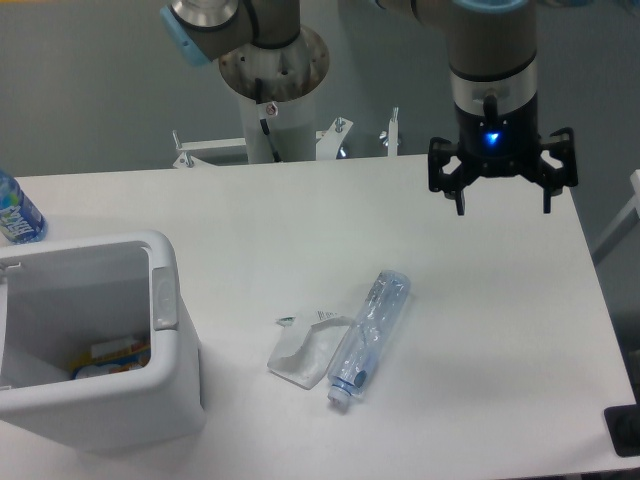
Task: Place the trash in the trash can
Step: 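Move the open gripper toward the white crumpled wrapper, then lower the gripper onto the white wrapper and close on it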
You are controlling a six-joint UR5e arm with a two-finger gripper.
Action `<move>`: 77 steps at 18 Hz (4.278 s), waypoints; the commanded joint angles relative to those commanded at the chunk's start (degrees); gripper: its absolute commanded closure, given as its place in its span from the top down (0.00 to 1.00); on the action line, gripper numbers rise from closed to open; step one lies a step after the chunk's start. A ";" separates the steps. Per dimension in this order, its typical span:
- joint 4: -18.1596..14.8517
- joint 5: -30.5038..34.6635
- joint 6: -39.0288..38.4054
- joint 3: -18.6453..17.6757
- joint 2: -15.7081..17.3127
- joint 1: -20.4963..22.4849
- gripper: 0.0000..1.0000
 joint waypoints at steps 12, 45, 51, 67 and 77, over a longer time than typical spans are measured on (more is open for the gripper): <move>6.85 -1.84 -3.08 -4.65 -0.09 -0.53 1.00; 18.81 -23.82 -7.65 -19.95 -9.84 -9.22 1.00; 19.86 -23.47 -8.00 -20.39 -13.18 -11.95 1.00; 24.17 -16.61 -8.52 -23.12 -15.38 -15.21 0.10; 23.82 -17.57 -8.35 -22.06 -12.75 -14.68 0.00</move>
